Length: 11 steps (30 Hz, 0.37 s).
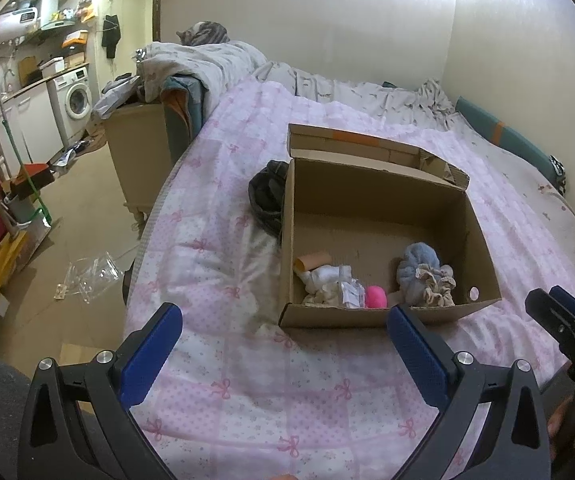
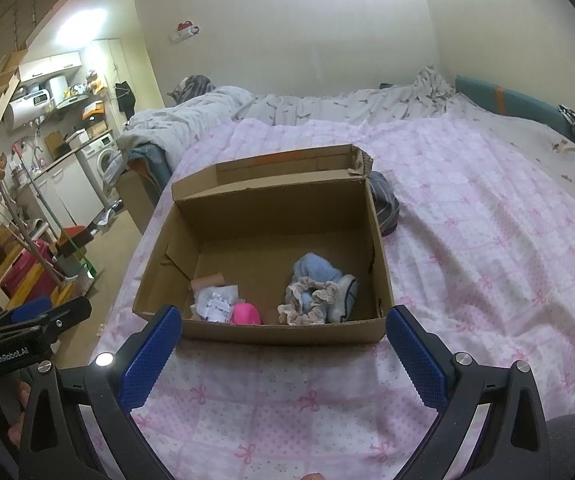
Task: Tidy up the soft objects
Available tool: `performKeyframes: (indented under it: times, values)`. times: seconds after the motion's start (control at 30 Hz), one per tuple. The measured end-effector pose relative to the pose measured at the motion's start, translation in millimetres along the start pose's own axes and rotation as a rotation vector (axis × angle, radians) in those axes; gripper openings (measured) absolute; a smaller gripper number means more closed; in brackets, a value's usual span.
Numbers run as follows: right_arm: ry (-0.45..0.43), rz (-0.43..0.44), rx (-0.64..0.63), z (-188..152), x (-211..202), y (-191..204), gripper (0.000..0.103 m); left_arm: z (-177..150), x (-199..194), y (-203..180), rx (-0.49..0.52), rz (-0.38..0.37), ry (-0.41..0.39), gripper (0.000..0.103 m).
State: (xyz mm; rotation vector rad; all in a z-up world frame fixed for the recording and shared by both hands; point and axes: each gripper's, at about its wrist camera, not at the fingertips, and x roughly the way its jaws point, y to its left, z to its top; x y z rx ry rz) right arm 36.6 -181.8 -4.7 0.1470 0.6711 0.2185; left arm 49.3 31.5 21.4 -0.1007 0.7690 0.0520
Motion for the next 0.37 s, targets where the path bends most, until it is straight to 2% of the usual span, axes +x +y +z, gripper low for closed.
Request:
performKeyframes:
  times: [0.37]
  values:
    - [-0.005, 0.005, -0.001, 1.0, -0.4, -1.7, 0.103, 2.3, -3.7, -0.1, 0.011, -0.006, -0.017, 0.102]
